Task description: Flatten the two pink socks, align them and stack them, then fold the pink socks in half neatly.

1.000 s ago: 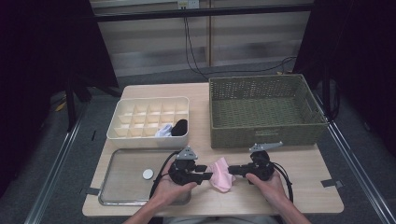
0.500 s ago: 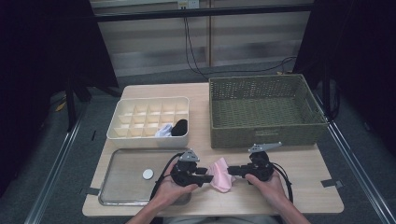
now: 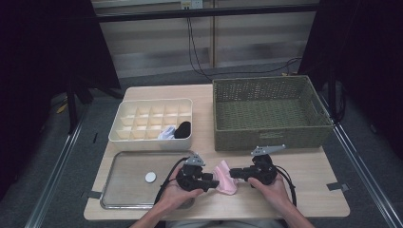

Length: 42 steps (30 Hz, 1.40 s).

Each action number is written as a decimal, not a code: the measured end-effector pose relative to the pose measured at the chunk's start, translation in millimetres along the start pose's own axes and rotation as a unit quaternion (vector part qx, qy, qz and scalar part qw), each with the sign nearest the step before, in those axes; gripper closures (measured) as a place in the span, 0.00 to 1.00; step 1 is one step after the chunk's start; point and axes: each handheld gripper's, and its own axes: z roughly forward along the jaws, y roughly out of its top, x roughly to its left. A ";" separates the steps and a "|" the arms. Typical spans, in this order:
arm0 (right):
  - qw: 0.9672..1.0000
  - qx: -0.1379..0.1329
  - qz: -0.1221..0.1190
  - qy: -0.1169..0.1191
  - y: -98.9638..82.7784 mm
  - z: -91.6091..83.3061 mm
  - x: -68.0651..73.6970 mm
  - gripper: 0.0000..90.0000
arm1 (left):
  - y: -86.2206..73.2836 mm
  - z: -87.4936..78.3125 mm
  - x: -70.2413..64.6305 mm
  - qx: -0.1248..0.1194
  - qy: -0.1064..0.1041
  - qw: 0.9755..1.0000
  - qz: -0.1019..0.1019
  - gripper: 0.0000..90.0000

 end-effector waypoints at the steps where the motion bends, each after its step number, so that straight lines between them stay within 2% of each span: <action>1: 1.000 -0.001 0.001 0.002 0.1 0.0 0.4 0.95 | -0.3 0.9 -0.4 -0.002 0.001 1.000 0.002 0.71; 9: 1.000 -0.006 0.008 0.014 1.6 2.7 2.3 0.94 | -1.4 1.8 -0.3 0.003 0.002 1.000 -0.001 0.75; 22: 1.000 0.000 -0.001 0.024 -0.3 8.3 7.5 0.90 | -1.6 1.9 -2.5 0.004 0.004 1.000 -0.003 0.77; 27: 1.000 0.006 -0.004 0.030 -3.0 10.0 14.1 0.82 | -1.9 2.6 -4.9 0.003 0.005 1.000 -0.001 0.84; 34: 1.000 0.007 -0.005 0.030 -4.5 8.2 17.0 0.75 | -2.5 2.9 -5.8 0.005 0.011 1.000 -0.003 0.85; 36: 1.000 0.007 -0.005 0.030 -4.6 8.3 17.0 0.75 | -2.5 2.8 -5.9 0.008 0.013 1.000 -0.003 0.85; 40: 0.999 0.013 -0.008 0.035 -6.4 11.8 18.8 0.87 | -2.6 3.0 -6.9 0.010 0.018 1.000 -0.003 0.86; 42: 0.999 0.015 -0.008 0.036 -6.7 12.6 19.3 0.88 | -2.7 3.1 -7.3 0.011 0.021 1.000 0.001 0.87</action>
